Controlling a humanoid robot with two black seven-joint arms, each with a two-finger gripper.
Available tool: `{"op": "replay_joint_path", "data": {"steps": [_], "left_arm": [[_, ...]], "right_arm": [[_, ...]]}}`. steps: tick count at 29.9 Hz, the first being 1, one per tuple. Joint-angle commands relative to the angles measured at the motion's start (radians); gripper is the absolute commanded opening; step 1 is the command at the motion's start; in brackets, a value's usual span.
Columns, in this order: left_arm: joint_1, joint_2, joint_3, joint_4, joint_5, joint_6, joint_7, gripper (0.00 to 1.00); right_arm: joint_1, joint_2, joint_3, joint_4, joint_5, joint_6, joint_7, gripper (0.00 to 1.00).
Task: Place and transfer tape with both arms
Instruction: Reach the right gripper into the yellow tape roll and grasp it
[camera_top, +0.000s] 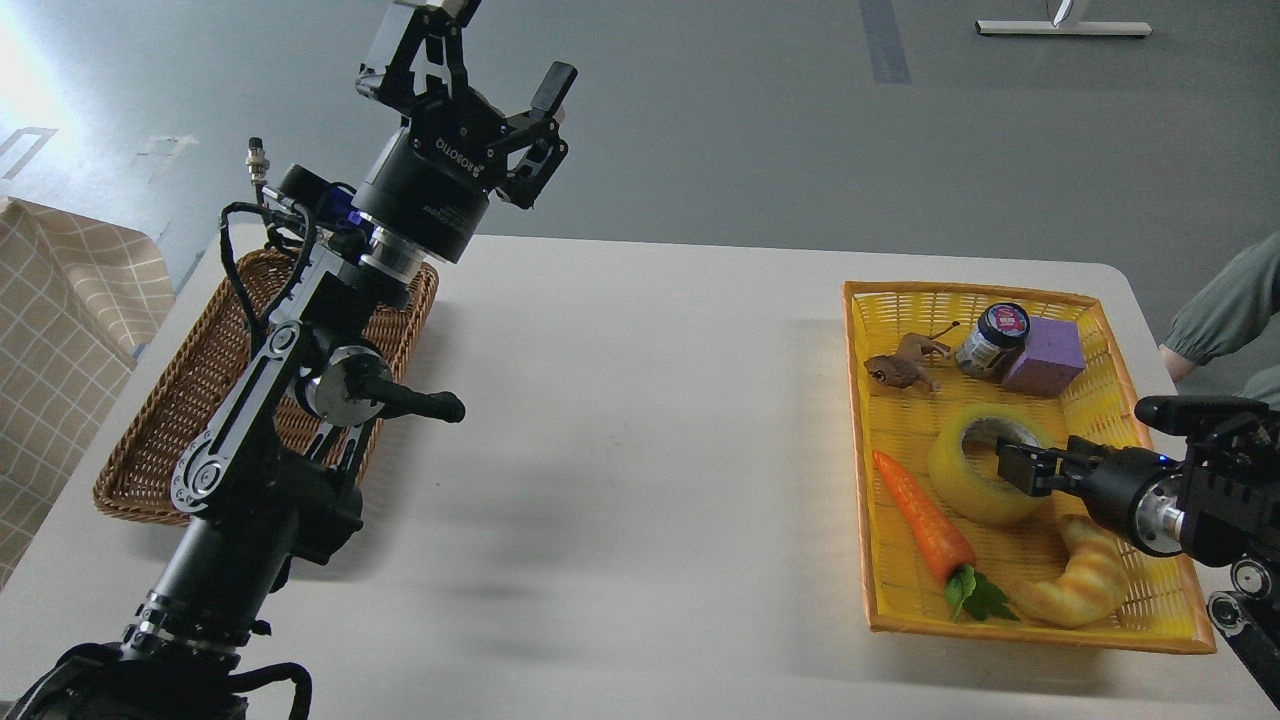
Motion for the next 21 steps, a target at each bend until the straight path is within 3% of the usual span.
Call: {"op": "replay_joint_path", "data": {"steps": [1,4,8,12,21], "left_arm": [[0.000,0.001,0.000,0.000,-0.001,-0.001,-0.002,0.98],[0.000,0.001,0.000,0.000,-0.001,-0.001,0.000,0.98],[0.000,0.001,0.000,0.000,-0.001,0.001,0.000,0.98],[0.000,0.001,0.000,0.000,-0.001,0.001,0.000,0.98],[0.000,0.001,-0.001,0.000,-0.001,0.001,-0.002,0.98]], "right_arm": [[0.001,0.002,0.001,-0.008,0.000,0.000,-0.001,0.75],[0.003,0.002,0.001,-0.014,0.000,0.000,-0.001,0.73],[0.000,0.005,0.001,-0.029,0.000,0.000,-0.019,0.53],[0.000,0.005,0.001,-0.029,0.000,0.000,-0.022,0.49],[0.000,0.010,0.001,-0.025,0.000,0.000,-0.022,0.22]]}}
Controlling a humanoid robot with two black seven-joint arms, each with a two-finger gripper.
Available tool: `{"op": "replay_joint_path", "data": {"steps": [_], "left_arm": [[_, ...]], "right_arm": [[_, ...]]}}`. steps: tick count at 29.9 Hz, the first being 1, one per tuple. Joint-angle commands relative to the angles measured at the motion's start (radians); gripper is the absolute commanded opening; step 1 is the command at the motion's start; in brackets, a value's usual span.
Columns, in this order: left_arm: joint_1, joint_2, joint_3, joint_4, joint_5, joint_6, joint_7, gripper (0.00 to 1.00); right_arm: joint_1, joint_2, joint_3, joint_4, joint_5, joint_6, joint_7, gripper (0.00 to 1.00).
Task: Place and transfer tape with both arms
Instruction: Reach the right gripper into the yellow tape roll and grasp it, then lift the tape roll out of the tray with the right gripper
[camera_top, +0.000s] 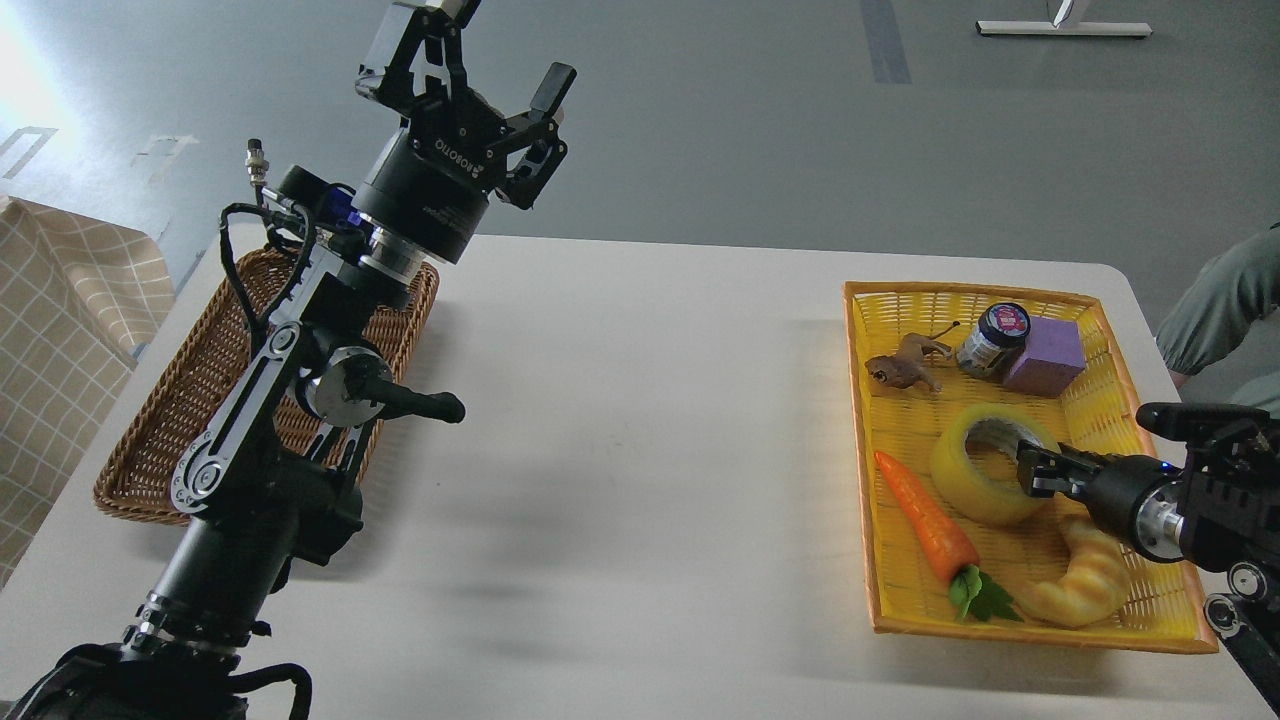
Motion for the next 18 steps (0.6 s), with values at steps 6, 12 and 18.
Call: {"op": "replay_joint_path", "data": {"steps": [6,12,18], "left_arm": [[-0.001,0.004,-0.002,0.000,0.000,-0.002,-0.002,0.98],[-0.001,0.002,0.000,0.000,0.000,-0.002,-0.002,0.98],[0.000,-0.001,0.000,0.000,0.000,-0.002,-0.001,0.98]], "right_arm": [[0.004,-0.002,0.003,0.008,0.000,0.000,0.001,0.13],[0.010,-0.015,0.008,0.019,0.000,0.000,0.002,0.13],[0.022,-0.065,0.021,0.069,0.046,0.000,0.002,0.13]]}}
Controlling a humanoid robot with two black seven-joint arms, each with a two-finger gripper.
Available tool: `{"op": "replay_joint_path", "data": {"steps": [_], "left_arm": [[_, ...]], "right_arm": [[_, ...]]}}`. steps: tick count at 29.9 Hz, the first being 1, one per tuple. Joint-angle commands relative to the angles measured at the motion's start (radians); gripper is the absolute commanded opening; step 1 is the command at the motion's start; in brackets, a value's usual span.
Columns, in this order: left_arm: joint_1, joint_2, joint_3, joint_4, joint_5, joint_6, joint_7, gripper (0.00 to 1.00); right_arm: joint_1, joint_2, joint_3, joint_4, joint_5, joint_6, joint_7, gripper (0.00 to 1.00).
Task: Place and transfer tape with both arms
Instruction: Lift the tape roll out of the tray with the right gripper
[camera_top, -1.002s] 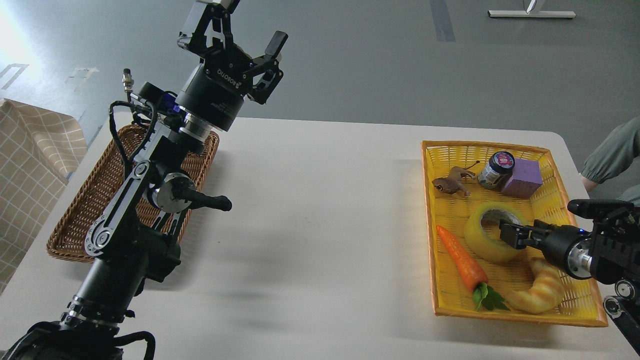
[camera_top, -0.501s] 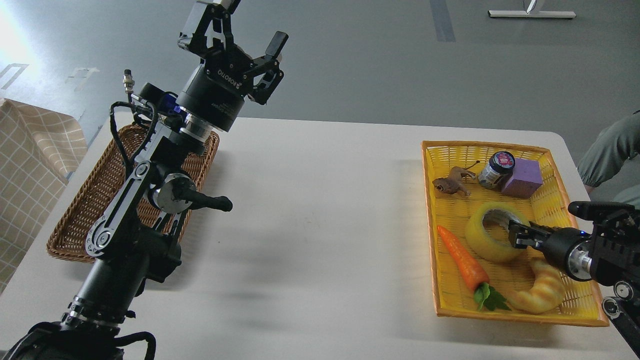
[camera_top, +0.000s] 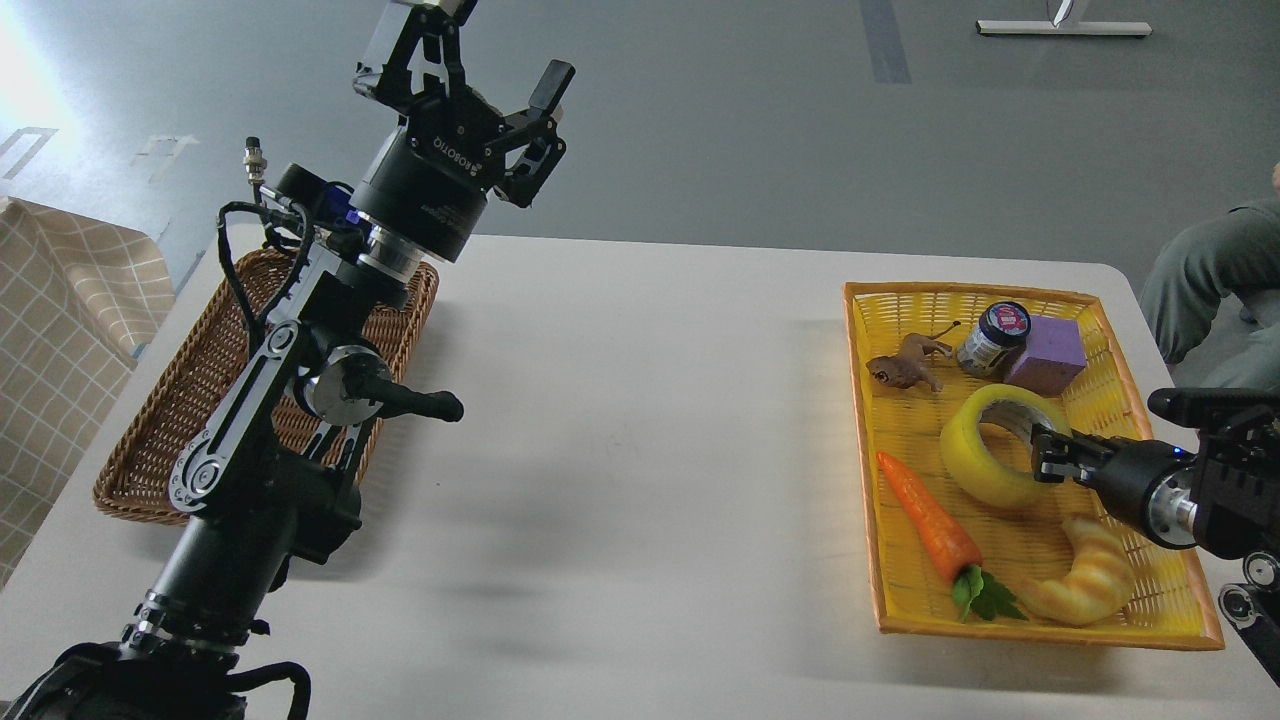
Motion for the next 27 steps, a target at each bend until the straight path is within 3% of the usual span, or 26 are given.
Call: {"op": "replay_joint_path", "data": {"steps": [1,6,16,24,27], "left_arm": [[0.002,-0.003,0.000,0.000,0.000,0.000,0.001,0.98],[0.002,-0.003,-0.001,0.000,0.002,0.000,0.000,0.98],[0.003,-0.006,0.000,-0.002,0.000,0.002,-0.002,0.98],[-0.003,-0.010,0.002,-0.002,0.002,0.002,0.003,0.98],[0.002,-0.007,0.002,-0.002,0.002,0.002,0.003,0.98]], "right_arm": [[0.015,-0.031,0.011,0.042,0.048,0.000,0.000,0.13],[0.081,-0.060,0.038,0.109,0.079,0.000,0.000,0.13],[0.293,-0.039,0.031,0.097,0.079,0.000,0.000,0.11],[0.439,0.096,-0.164,0.053,0.070,0.000,-0.006,0.09],[0.495,0.159,-0.245,0.021,0.068,0.000,-0.037,0.09]]}}
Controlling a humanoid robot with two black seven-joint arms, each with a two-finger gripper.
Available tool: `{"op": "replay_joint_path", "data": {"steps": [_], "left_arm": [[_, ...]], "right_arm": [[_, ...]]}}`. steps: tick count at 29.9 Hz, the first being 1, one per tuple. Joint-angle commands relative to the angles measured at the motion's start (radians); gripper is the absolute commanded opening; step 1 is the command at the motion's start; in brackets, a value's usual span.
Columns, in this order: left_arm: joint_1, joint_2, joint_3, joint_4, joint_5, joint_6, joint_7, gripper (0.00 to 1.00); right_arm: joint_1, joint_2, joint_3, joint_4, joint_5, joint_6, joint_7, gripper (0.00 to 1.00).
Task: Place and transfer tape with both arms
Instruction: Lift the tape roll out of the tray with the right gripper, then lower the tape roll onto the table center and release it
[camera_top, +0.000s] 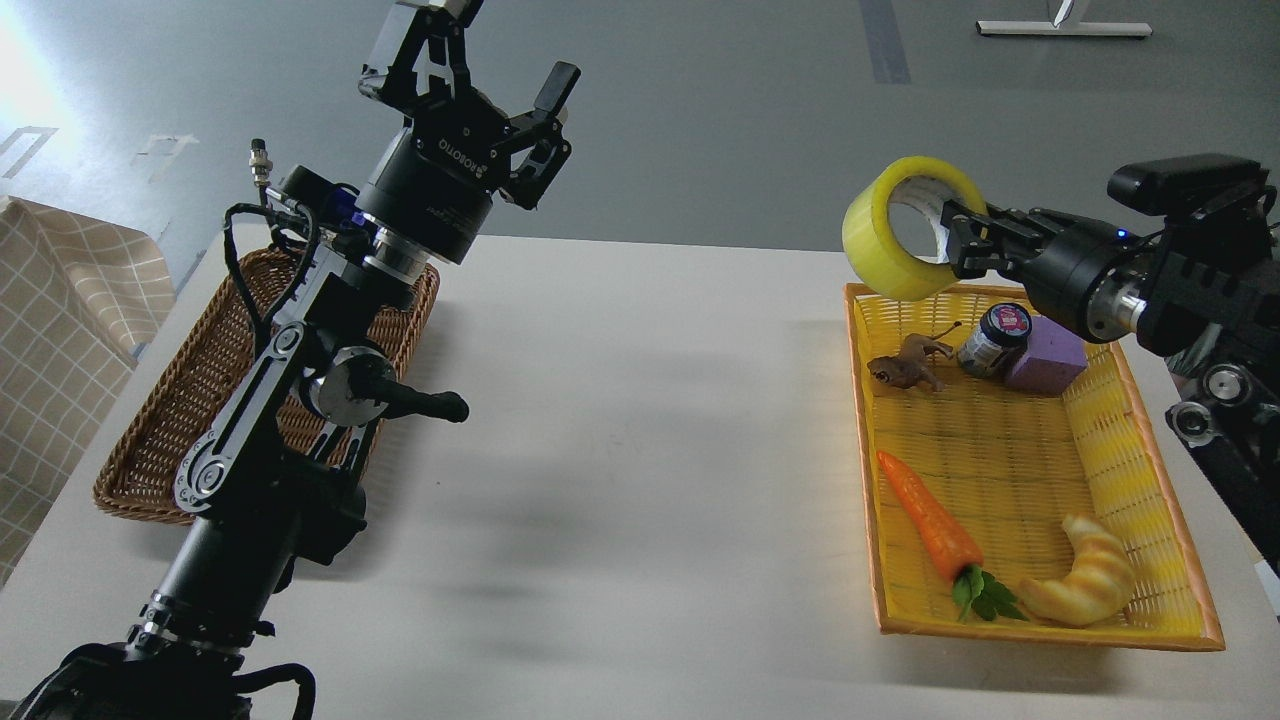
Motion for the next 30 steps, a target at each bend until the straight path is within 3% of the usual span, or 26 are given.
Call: {"op": "replay_joint_path", "data": {"steps": [1,13,30], "left_arm": [[0.005,0.005,-0.001,0.000,0.000,0.000,0.000,0.98],[0.005,0.009,-0.001,-0.001,0.002,0.000,0.000,0.98],[0.005,0.012,-0.003,0.000,0.000,0.000,-0.003,0.98]], "right_arm": [[0.072,0.080,-0.104,-0.045,-0.001,0.000,-0.026,0.09],[0.171,0.330,-0.260,-0.171,-0.006,0.000,-0.063,0.09],[0.112,0.413,-0.354,-0.263,-0.039,0.000,-0.088,0.09]]}}
